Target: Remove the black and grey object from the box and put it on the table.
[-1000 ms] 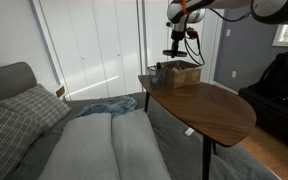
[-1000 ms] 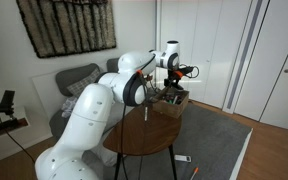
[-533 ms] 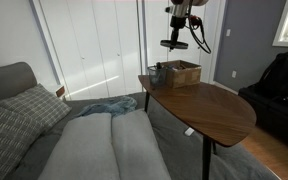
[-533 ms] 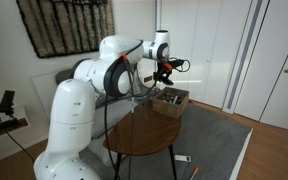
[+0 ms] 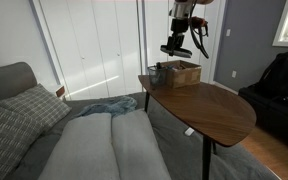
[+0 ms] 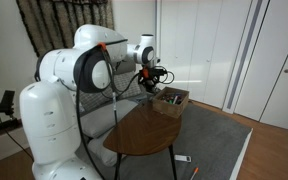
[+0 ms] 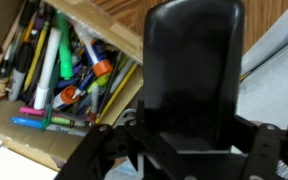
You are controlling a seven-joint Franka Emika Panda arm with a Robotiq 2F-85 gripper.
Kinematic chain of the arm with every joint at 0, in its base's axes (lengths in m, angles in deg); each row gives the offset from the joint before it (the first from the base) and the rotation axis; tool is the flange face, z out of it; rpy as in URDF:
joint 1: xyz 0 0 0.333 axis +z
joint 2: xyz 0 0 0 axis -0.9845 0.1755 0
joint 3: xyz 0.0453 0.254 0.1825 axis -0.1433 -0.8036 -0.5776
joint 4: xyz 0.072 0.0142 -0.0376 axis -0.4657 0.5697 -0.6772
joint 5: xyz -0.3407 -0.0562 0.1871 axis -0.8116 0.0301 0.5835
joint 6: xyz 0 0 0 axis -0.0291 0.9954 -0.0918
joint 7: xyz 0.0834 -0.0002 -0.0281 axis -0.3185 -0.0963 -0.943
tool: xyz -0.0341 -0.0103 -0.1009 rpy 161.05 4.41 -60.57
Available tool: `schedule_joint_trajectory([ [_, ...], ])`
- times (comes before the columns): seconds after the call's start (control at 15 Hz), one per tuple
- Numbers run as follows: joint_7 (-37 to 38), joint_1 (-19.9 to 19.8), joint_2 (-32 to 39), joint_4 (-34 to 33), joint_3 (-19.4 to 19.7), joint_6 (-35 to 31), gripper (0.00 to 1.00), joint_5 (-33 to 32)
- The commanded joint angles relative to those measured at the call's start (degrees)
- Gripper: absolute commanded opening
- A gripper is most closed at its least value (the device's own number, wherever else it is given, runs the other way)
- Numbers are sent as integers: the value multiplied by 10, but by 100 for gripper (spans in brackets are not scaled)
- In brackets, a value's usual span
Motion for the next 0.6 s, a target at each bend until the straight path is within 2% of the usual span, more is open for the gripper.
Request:
schedule_joint_trajectory([
  [0.0,95,9,-96,141,-15,-19,42,8],
  [0.33,196,33,-178,282,-38,78,42,38],
  [0.53,307,49,-232,368,-62,123,42,40],
])
